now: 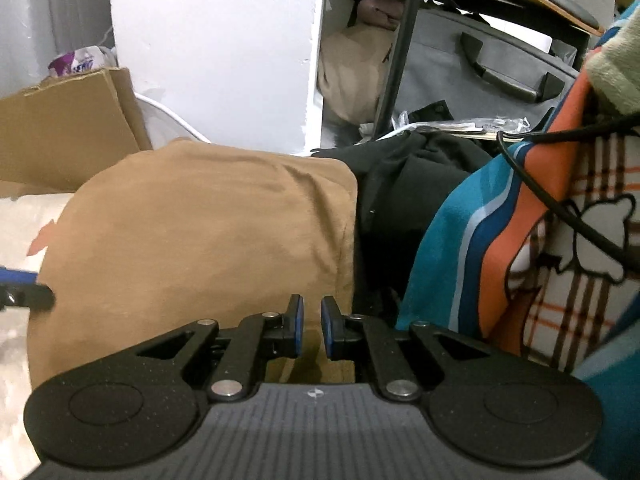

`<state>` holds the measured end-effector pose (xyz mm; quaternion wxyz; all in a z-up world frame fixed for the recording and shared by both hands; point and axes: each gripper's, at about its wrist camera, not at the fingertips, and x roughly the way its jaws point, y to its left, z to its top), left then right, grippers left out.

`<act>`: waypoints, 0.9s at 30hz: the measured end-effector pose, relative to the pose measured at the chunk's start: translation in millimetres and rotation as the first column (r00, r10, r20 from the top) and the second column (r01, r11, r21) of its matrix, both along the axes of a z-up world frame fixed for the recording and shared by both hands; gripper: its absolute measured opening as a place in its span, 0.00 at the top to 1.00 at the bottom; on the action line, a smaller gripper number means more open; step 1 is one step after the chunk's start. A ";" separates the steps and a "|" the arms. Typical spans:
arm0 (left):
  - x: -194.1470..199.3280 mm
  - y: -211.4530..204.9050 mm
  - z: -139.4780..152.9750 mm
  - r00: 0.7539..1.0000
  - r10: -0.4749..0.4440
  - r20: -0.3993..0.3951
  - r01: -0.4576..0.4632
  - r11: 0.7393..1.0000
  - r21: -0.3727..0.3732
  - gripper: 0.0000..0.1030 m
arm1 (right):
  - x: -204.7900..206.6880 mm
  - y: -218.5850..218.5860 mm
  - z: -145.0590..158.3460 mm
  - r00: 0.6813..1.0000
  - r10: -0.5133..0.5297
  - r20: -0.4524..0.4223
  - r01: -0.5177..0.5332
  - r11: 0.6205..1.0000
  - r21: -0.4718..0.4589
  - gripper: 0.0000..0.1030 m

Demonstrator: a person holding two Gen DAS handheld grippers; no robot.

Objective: Fold clothes
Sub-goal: 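Press the placed brown shirt down onto the pile with both open tools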

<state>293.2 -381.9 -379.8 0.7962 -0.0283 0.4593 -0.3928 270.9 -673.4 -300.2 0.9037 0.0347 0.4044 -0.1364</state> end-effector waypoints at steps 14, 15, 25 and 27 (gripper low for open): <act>-36.8 21.3 -40.1 0.987 -0.024 -0.161 0.028 0.999 0.025 0.79 | -32.7 4.1 -41.9 0.999 -0.020 -0.025 0.021 0.998 0.067 0.64; -38.0 22.9 -41.5 0.986 -0.025 -0.166 0.030 0.999 0.031 0.81 | -35.8 4.7 -42.8 1.000 -0.018 -0.026 0.020 0.998 0.065 0.64; -48.8 34.4 -33.9 0.981 -0.055 -0.186 0.075 0.992 0.103 0.94 | -63.3 6.9 -45.0 0.998 -0.045 -0.038 0.047 0.996 0.070 0.64; -50.6 37.0 -27.8 0.980 -0.055 -0.190 0.078 0.990 0.117 0.94 | -66.5 7.3 -43.6 0.997 -0.057 -0.046 0.061 0.995 0.075 0.64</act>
